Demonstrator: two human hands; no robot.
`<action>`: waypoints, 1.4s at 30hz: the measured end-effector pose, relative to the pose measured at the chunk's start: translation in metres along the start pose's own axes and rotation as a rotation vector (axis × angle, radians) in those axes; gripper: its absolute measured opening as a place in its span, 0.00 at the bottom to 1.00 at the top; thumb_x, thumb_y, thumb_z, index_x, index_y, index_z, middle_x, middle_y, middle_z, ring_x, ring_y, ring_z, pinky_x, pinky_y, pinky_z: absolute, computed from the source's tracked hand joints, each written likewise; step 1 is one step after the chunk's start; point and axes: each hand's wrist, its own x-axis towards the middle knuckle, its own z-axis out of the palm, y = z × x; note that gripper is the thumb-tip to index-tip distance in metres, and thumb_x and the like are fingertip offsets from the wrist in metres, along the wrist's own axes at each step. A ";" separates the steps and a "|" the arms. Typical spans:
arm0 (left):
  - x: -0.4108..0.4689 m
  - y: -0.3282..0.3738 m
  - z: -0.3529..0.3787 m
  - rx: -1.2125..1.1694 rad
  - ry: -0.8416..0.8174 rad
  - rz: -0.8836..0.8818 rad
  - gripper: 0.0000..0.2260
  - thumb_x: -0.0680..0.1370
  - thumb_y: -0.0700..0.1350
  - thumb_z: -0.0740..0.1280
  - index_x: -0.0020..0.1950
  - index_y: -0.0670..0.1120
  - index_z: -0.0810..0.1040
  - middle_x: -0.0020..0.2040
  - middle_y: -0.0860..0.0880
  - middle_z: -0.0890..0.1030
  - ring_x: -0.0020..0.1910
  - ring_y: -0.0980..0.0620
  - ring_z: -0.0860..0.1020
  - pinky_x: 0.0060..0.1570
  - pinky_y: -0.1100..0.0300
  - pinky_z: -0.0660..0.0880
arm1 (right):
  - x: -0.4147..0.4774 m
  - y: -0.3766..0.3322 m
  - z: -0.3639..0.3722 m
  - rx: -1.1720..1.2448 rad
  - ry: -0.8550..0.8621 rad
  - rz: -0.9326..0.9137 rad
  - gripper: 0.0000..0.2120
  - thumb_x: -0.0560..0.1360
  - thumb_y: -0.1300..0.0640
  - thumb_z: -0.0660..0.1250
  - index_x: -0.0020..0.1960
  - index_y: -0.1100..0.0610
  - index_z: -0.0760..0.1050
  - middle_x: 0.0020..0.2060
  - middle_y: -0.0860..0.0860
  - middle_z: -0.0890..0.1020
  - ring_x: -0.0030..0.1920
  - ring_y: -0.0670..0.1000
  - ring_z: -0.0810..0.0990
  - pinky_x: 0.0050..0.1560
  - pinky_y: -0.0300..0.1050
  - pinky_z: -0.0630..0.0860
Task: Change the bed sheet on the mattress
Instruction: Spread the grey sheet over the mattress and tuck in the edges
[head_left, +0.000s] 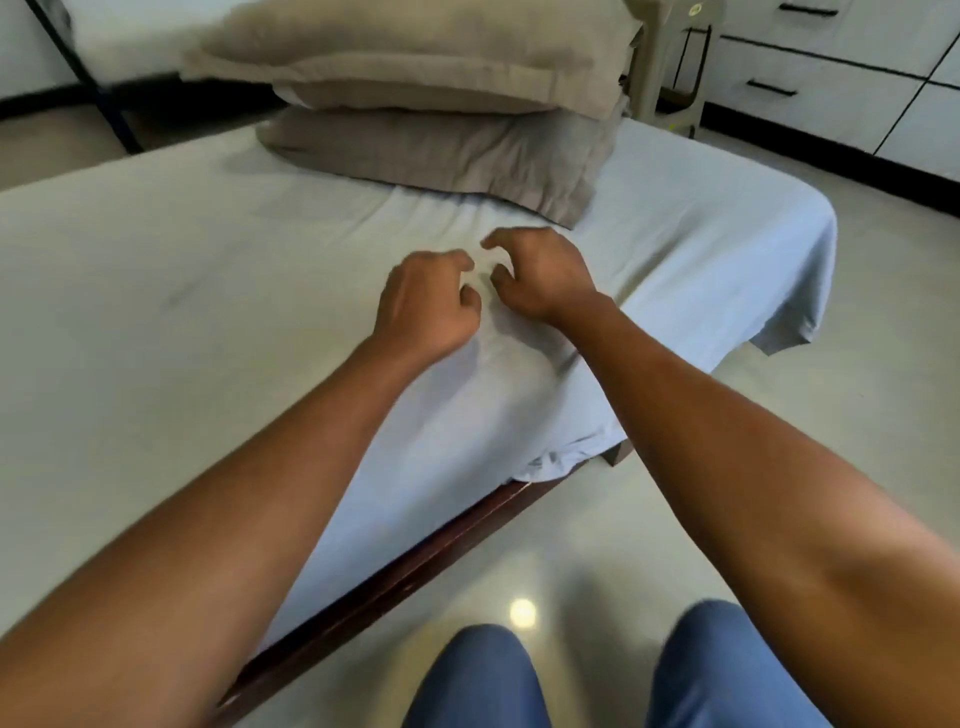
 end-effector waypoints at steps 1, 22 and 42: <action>0.024 -0.007 0.012 0.051 -0.051 -0.030 0.21 0.79 0.47 0.64 0.71 0.45 0.75 0.66 0.40 0.78 0.68 0.40 0.74 0.68 0.49 0.70 | 0.019 0.009 0.010 -0.028 -0.072 0.012 0.25 0.78 0.53 0.63 0.75 0.53 0.71 0.73 0.55 0.74 0.73 0.58 0.71 0.69 0.51 0.70; 0.072 -0.024 0.070 0.191 -0.389 -0.183 0.29 0.83 0.52 0.53 0.82 0.41 0.55 0.82 0.36 0.47 0.81 0.37 0.43 0.75 0.34 0.49 | 0.052 0.029 0.046 -0.250 -0.349 0.064 0.32 0.84 0.48 0.52 0.84 0.51 0.44 0.83 0.52 0.42 0.82 0.53 0.39 0.80 0.60 0.50; -0.022 0.051 0.073 0.261 -0.125 -0.530 0.32 0.80 0.61 0.45 0.80 0.49 0.63 0.80 0.42 0.62 0.79 0.40 0.60 0.75 0.41 0.60 | 0.034 0.045 0.047 -0.018 -0.288 -0.090 0.36 0.79 0.43 0.53 0.82 0.60 0.55 0.81 0.63 0.53 0.81 0.63 0.48 0.78 0.66 0.41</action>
